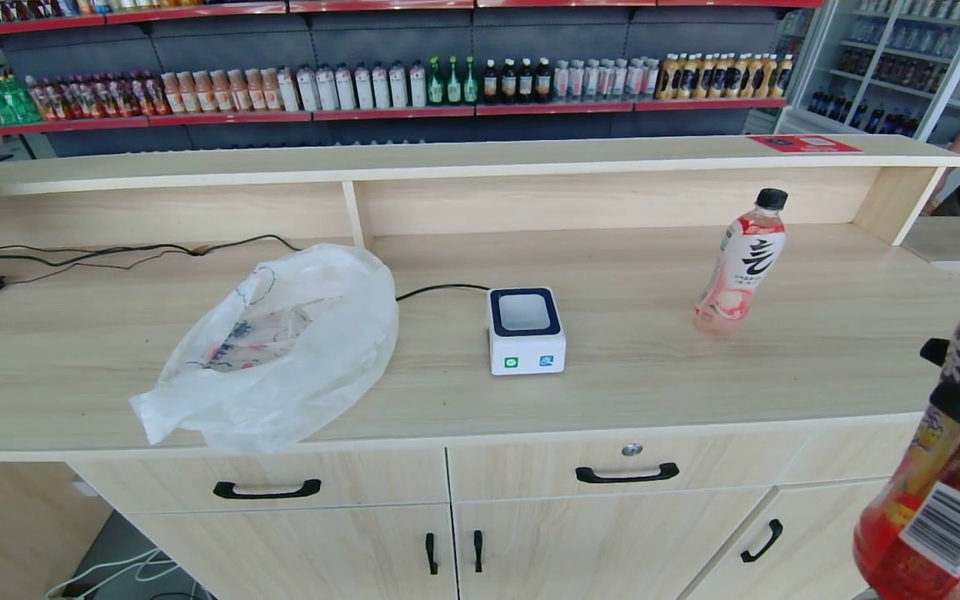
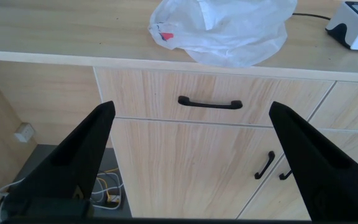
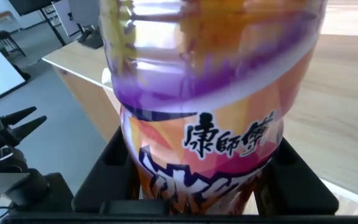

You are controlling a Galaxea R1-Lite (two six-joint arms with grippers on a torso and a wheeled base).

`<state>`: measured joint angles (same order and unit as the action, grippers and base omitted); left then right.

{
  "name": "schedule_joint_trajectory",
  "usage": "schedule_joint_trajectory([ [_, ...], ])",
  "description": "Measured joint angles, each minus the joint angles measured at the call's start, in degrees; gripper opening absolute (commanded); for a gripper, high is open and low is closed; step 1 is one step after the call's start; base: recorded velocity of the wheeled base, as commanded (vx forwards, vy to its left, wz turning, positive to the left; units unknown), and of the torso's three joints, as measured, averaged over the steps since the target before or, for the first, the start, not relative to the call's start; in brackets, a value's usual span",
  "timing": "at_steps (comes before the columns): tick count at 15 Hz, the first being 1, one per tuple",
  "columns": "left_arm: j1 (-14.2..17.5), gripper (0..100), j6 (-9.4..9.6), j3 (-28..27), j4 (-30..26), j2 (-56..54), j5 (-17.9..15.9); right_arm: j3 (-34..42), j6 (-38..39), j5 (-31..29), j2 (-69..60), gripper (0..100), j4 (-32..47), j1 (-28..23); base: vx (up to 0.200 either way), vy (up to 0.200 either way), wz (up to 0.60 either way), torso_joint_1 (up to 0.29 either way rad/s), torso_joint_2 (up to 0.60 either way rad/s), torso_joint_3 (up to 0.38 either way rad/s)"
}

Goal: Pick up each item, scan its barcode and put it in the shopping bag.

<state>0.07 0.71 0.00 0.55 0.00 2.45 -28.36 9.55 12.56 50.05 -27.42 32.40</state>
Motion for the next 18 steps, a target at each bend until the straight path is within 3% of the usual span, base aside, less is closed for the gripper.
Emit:
schedule_joint_trajectory([
  [7,-0.02,100,0.0,0.0,0.02,0.0,0.0,-1.27,6.13,1.48,5.07,0,-0.35,10.79,0.0,0.0,0.0,0.0,0.0,0.0],
  [14,0.0,100,0.0,0.0,0.02,0.0,0.0,-2.05,8.52,6.22,11.15,0,-0.8,11.84,0.0,0.0,0.0,0.0,0.0,0.0],
  [18,0.0,100,-0.02,0.0,0.02,0.0,-0.02,-2.67,11.8,8.66,15.1,0,-5.27,12.03,0.0,0.0,0.0,0.0,0.0,0.0],
])
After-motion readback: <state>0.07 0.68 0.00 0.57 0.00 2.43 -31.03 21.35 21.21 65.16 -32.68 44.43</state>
